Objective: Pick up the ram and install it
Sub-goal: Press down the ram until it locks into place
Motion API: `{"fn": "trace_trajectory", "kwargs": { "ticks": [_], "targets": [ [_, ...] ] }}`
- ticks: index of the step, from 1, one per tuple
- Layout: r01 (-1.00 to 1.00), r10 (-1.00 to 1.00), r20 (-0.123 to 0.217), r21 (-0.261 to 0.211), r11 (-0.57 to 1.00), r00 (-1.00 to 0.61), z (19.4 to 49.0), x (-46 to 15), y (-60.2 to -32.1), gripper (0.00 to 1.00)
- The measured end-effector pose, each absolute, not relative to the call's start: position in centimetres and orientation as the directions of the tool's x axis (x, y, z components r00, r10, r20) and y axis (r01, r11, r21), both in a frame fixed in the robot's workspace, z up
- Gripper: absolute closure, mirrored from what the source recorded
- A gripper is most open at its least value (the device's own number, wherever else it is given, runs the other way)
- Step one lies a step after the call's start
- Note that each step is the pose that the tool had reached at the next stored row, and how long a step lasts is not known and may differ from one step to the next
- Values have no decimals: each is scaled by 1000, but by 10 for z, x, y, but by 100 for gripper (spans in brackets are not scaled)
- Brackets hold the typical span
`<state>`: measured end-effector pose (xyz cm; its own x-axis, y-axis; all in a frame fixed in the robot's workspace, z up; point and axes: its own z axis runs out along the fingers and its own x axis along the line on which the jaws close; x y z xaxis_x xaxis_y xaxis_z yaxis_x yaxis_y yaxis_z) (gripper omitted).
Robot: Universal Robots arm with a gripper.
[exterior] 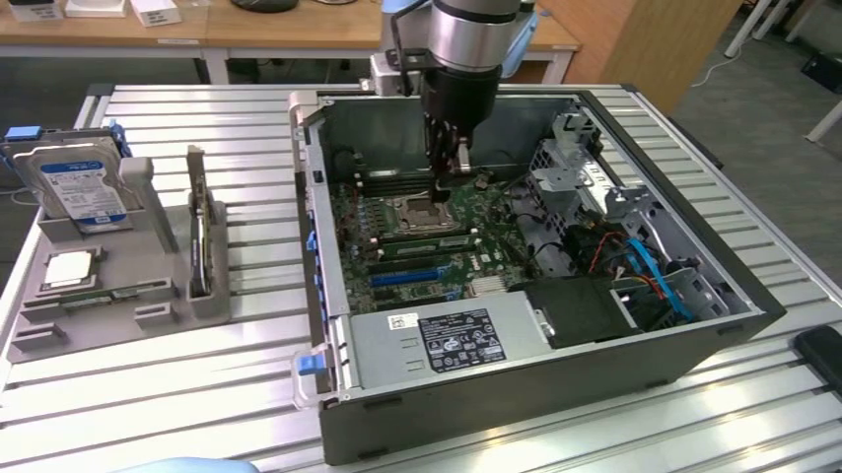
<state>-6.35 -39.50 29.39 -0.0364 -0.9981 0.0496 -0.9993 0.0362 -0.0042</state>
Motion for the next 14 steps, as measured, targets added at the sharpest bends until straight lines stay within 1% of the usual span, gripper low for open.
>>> {"fn": "trace_trajectory", "kwargs": {
  "ticks": [14],
  "targets": [
    [-999, -999, 41, 5, 36, -36, 310, -48, -395, 90]
  ]
}}
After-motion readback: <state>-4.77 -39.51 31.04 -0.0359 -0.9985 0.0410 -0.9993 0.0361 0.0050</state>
